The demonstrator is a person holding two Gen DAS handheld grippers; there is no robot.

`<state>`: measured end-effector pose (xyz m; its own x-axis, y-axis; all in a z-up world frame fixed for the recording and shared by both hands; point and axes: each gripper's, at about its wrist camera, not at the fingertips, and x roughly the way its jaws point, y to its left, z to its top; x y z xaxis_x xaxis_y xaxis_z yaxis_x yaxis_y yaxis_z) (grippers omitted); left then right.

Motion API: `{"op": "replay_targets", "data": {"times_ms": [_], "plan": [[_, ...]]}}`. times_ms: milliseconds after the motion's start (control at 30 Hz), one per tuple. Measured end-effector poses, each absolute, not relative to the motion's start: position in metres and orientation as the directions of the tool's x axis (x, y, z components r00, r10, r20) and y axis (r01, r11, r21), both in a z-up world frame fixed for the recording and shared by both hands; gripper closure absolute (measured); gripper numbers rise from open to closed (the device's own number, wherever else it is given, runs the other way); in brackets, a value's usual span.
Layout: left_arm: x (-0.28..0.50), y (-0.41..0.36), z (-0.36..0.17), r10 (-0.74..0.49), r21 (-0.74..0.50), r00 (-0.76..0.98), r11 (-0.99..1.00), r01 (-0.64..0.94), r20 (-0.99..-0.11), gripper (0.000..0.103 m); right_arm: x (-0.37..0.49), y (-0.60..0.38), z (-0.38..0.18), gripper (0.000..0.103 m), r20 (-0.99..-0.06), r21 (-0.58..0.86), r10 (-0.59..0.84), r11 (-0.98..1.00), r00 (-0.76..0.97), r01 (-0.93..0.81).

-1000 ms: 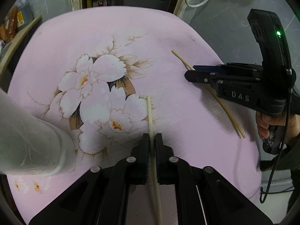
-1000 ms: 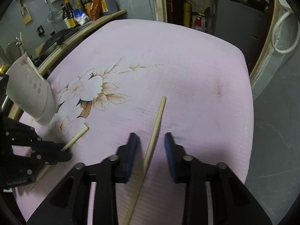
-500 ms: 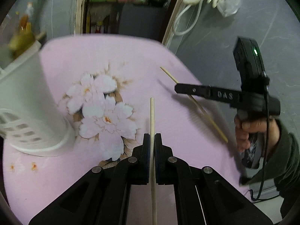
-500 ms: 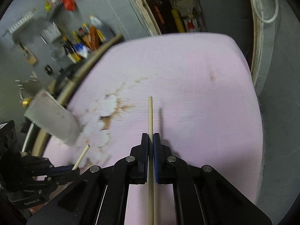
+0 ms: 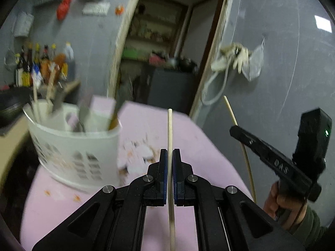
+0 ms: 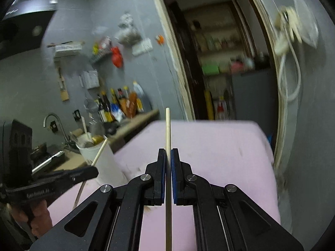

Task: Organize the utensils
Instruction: 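Lift both chopsticks up and carry them over the white caddy, then lower the chopsticks into the white caddy and open both tools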

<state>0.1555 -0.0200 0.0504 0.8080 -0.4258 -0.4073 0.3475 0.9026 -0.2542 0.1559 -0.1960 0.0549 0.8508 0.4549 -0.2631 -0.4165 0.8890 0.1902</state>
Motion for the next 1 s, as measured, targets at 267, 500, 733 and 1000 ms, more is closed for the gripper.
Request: {"op": "replay_targets", "data": {"times_ms": [267,500,733,1000], "plan": [[0.172,0.026,0.092,-0.346,-0.249,0.892,0.927,0.279,-0.290,0.100,0.159,-0.143,0.096,0.100,-0.098,0.133,0.558,0.828,0.824,-0.545],[0.211,0.102,0.116,-0.246,-0.313,0.931,0.937,0.157,-0.271,0.100,0.197,-0.098,0.130,0.100,0.015,0.200,0.673,0.722,0.739,-0.662],[0.243,0.156,0.129,-0.197,-0.375,0.966,0.919,0.122,-0.169,0.100,0.224,-0.054,0.143,0.100,0.133,0.240,0.693,0.671,0.709,-0.701],[0.264,0.198,0.117,-0.147,-0.439,0.986,0.893,0.096,-0.085,0.100,0.221,-0.032,0.121,0.100,0.182,0.181,0.598,0.760,0.781,-0.624]]}}
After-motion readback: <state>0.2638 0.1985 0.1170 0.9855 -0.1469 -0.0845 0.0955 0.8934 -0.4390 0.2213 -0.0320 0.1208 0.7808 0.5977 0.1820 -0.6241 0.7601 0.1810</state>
